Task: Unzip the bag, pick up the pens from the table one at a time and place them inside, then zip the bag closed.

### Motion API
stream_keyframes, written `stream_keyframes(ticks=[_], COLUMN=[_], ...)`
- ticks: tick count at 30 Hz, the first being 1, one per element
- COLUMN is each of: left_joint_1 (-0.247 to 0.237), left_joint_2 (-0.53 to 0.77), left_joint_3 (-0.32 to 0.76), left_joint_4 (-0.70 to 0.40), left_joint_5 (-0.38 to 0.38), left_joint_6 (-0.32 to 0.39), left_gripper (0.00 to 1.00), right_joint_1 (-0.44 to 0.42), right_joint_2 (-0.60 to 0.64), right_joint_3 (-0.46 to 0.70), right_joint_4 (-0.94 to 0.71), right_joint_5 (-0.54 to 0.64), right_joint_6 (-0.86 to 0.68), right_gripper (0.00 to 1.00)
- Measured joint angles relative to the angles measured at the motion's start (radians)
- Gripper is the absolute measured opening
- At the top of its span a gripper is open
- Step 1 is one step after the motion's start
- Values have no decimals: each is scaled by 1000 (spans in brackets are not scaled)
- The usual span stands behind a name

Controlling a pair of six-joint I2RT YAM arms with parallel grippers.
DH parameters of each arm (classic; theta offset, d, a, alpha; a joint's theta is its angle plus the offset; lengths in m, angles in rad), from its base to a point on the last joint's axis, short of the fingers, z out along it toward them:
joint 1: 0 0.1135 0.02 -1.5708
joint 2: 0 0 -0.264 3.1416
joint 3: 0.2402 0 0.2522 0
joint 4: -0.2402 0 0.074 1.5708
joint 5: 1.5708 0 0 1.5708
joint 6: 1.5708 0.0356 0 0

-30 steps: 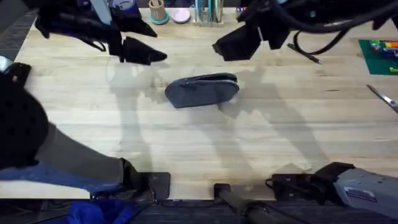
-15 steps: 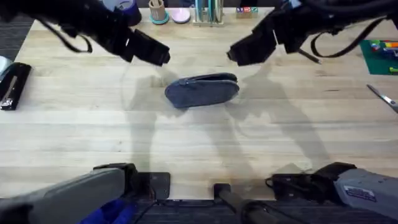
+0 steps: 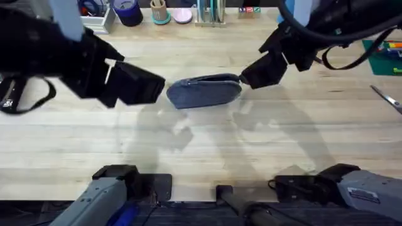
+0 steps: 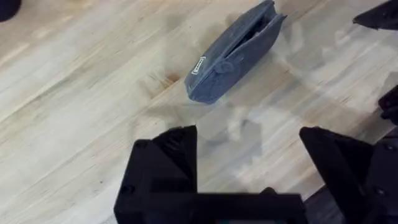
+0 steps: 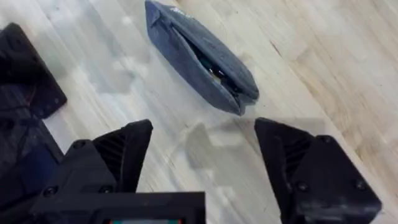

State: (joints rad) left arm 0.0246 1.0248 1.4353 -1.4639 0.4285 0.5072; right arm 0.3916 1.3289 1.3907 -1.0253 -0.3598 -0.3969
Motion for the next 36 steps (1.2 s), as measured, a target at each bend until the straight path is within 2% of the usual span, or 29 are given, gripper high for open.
stream_keyframes(ticks=[4,6,8,12,13,15,23,36], left_joint_1=[0,0,0,0,0,0,0,0], left_joint_2=[-60,-77,-83,-78,-75,-74,-74,-74], left_joint_3=[-26,-37,-40,-42,-42,-43,-44,-44], left_joint_4=[-1,-3,-3,5,6,9,9,13], left_joint_5=[-3,-3,-4,-4,-4,-4,-4,-4], left_joint_6=[0,1,1,2,2,2,2,2], left_gripper=[995,995,995,995,995,995,995,995], right_joint_1=[0,0,0,0,0,0,0,0], right_joint_2=[0,0,0,0,0,0,0,0], right_joint_3=[1,3,7,17,18,19,19,19], right_joint_4=[-25,-30,-31,-31,-31,-31,-31,-49], right_joint_5=[1,1,1,1,1,1,1,1], right_joint_6=[-21,-30,-38,-46,-46,-52,-138,-444], right_gripper=[976,912,684,137,58,31,29,28])
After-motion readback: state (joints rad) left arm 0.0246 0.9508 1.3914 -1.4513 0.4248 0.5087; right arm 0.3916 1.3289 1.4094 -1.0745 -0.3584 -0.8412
